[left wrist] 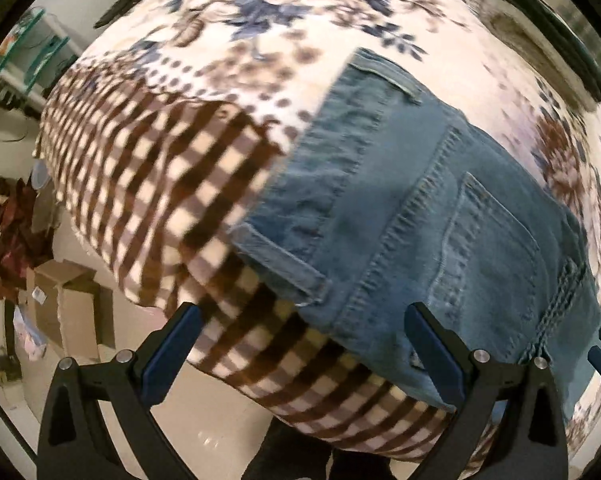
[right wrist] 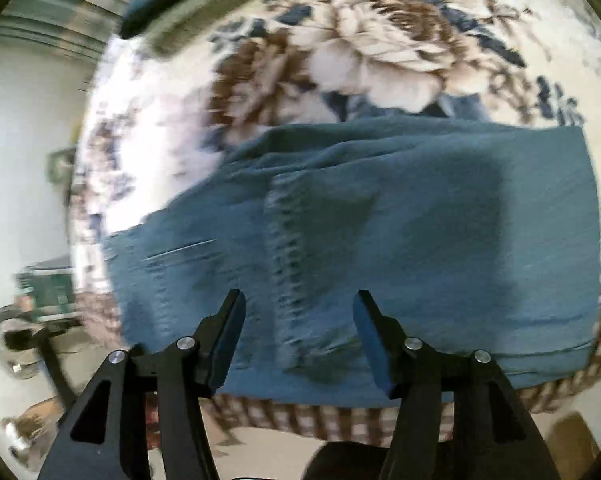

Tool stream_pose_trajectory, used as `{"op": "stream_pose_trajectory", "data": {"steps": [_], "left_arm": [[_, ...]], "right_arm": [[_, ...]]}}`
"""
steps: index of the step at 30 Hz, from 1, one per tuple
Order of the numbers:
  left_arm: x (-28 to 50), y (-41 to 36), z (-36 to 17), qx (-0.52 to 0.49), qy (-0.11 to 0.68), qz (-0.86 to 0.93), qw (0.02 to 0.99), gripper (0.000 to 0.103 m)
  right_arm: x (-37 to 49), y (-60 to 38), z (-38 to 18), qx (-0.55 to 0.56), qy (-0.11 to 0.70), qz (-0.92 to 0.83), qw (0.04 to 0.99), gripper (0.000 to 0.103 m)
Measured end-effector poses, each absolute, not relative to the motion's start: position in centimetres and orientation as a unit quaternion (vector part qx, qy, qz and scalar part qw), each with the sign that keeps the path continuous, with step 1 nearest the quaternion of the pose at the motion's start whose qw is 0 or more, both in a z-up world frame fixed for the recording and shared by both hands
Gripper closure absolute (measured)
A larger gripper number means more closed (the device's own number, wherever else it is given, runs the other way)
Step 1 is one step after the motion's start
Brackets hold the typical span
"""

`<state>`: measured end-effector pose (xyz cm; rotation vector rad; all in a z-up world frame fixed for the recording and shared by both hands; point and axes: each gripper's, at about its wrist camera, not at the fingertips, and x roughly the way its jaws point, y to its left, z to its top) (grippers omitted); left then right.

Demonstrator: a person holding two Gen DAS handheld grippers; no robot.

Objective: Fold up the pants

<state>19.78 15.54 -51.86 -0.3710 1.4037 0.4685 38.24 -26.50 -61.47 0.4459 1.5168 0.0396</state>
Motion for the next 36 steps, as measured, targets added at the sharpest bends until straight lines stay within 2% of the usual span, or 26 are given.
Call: {"op": "stream_pose_trajectory", "data": {"steps": [6,9,11,13,14,15,18,22,27,29,30,31,33,35,36], "left_arm": [[19.3,16.2,-51.8,-0.145,0.63,0.241,0.724,0.0],[19.2,16.1,-51.7,-0.15,0.632,0.238,0.722,0.0],[19.0,16.2,-51.6,-0.148,0.631,0.233,0.725,0.0],[18.8,16.3,-51.8,-0.149,0.632,0.23,0.725,0.0],[18.6,16.4,-51.9,-0.151,0.632,0.229,0.725,0.0],[18.9,15.8,-51.8,-0.152,0.632,0.229,0.724,0.0],[18.9,15.7,-51.8,-0.158,0.631,0.23,0.724,0.0],[18.9,15.7,-51.7,-0.164,0.629,0.233,0.724,0.0],[18.9,15.7,-51.7,-0.167,0.628,0.234,0.723,0.0],[18.9,15.6,-51.7,-0.168,0.628,0.234,0.723,0.0],[18.9,15.6,-51.6,-0.167,0.628,0.233,0.723,0.0],[18.9,15.6,-51.5,-0.168,0.628,0.233,0.723,0.0],[18.7,15.7,-51.3,-0.17,0.626,0.235,0.724,0.0],[18.5,15.8,-51.2,-0.17,0.625,0.236,0.725,0.0],[18.5,15.9,-51.2,-0.171,0.624,0.238,0.724,0.0]], "right_arm": [[39.8,-21.6,-64.4,0.157,0.722,-0.032,0.673,0.042],[38.9,-21.4,-64.4,0.18,0.727,-0.025,0.662,0.042],[38.0,-21.3,-64.4,0.145,0.729,-0.028,0.668,0.042],[37.2,-21.4,-64.7,0.128,0.73,-0.031,0.671,0.049],[36.9,-21.6,-65.1,0.122,0.732,-0.032,0.67,0.076],[36.5,-21.9,-65.4,0.122,0.731,-0.032,0.67,0.081],[35.5,-22.4,-64.5,0.126,0.717,-0.033,0.685,0.086],[34.6,-21.2,-63.2,0.125,0.712,-0.021,0.69,0.086],[34.7,-19.1,-64.4,0.101,0.727,-0.003,0.679,0.086],[34.6,-17.7,-65.0,0.1,0.735,-0.003,0.67,0.084],[34.9,-17.9,-65.4,0.104,0.741,-0.001,0.663,0.079],[35.3,-18.0,-65.5,0.108,0.746,0.0,0.657,0.079],[36.3,-18.9,-64.6,0.147,0.735,0.004,0.662,0.059],[37.3,-19.2,-63.4,0.152,0.713,-0.013,0.684,0.044],[37.8,-19.2,-63.2,0.144,0.709,-0.018,0.69,0.04]]}}
